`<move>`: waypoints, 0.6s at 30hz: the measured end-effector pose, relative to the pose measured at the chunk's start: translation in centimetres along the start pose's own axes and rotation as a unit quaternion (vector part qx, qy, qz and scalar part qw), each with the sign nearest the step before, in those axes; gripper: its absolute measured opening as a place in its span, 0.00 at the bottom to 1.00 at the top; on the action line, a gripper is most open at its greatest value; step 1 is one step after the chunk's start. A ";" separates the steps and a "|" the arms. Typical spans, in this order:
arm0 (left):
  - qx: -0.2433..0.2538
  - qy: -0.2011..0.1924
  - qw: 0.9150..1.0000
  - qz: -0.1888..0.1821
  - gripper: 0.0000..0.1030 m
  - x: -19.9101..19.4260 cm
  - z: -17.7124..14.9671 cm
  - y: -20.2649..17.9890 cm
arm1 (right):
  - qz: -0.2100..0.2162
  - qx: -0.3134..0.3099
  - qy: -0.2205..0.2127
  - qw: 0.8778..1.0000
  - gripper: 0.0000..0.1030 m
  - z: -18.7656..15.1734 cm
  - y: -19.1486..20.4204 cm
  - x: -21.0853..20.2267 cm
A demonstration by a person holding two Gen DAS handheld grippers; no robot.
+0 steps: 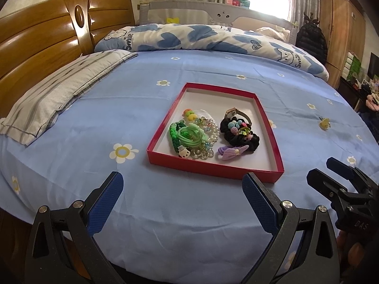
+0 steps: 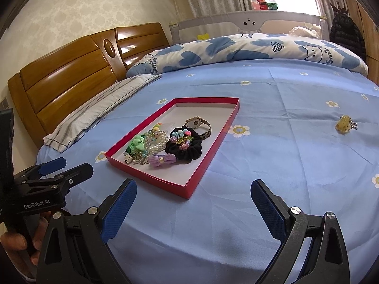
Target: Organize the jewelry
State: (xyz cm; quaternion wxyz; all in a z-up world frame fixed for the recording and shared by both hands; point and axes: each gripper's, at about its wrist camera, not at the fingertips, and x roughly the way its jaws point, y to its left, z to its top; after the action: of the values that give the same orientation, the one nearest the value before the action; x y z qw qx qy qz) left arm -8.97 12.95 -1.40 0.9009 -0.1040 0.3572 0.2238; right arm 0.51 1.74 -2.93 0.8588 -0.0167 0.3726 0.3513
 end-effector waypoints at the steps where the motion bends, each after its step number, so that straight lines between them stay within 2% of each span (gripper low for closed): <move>1: 0.000 0.000 1.000 0.000 0.98 0.0 0.0 0.0 | 0.000 0.000 0.000 1.000 0.95 0.0 0.0 0.0; 18: -0.001 0.001 1.000 0.001 0.98 0.0 0.1 0.1 | -0.002 -0.002 -0.001 1.000 0.95 0.2 -0.1 -0.2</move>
State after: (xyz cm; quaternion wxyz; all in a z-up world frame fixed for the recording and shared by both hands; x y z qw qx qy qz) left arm -8.95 13.05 -1.35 0.9002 -0.1048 0.3579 0.2247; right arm 0.61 1.64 -2.71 0.8598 -0.0188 0.3713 0.3502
